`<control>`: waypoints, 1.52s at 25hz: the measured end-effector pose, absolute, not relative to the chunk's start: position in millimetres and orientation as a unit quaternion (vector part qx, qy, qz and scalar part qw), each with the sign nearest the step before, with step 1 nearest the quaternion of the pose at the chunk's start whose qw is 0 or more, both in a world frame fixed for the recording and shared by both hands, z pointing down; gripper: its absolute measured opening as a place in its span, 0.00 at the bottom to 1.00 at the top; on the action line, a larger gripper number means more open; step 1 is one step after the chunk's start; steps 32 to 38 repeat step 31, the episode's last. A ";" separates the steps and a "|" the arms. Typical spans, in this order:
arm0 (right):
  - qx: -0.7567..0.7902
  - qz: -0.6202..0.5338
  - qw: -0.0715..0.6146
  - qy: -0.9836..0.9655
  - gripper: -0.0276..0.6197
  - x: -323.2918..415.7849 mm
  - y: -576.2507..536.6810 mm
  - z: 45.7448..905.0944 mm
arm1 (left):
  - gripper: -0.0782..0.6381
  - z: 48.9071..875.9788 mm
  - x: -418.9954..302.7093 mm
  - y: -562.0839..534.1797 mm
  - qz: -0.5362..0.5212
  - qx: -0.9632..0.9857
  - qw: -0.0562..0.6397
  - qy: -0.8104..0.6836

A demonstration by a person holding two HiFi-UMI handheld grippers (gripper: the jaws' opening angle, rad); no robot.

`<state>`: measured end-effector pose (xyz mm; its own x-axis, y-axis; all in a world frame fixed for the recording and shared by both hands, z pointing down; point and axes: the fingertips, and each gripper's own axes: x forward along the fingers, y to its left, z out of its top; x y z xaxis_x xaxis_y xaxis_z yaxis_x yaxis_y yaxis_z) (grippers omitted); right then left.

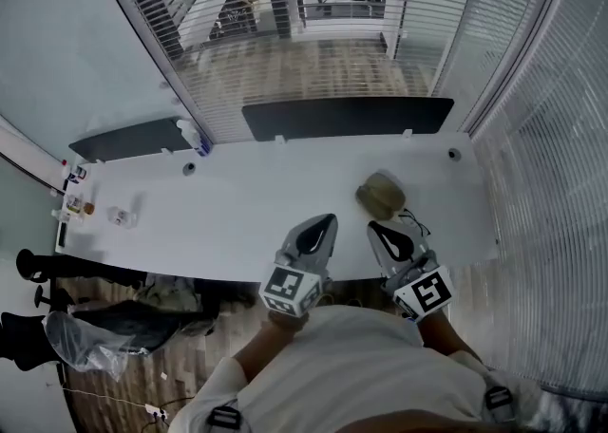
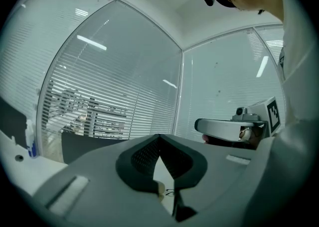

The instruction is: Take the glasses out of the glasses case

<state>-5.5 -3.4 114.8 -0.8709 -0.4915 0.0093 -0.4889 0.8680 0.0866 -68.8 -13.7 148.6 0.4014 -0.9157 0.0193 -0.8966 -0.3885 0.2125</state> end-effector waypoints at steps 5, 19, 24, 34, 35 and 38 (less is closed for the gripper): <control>0.258 -0.034 0.008 -0.965 0.05 -3.1 -7.2 110.4 | 0.11 143.9 -63.9 -18.4 -0.052 0.835 0.091 -0.540; 0.265 -0.032 0.009 -0.964 0.04 -4.7 -17.9 111.6 | 0.11 150.2 -65.0 -25.9 -0.049 0.839 0.107 -0.531; 0.268 -0.028 0.009 -0.963 0.04 -3.5 -18.1 113.4 | 0.11 151.2 -64.5 -26.3 -0.052 0.840 0.114 -0.528; 0.268 -0.025 0.010 -0.963 0.04 -9.6 -19.1 110.0 | 0.11 147.9 -67.5 -27.7 -0.050 0.841 0.118 -0.525; 0.268 -0.025 0.010 -0.963 0.04 -9.6 -19.1 110.0 | 0.11 147.9 -67.5 -27.7 -0.050 0.841 0.118 -0.525; 0.268 -0.025 0.010 -0.963 0.04 -9.6 -19.1 110.0 | 0.11 147.9 -67.5 -27.7 -0.050 0.841 0.118 -0.525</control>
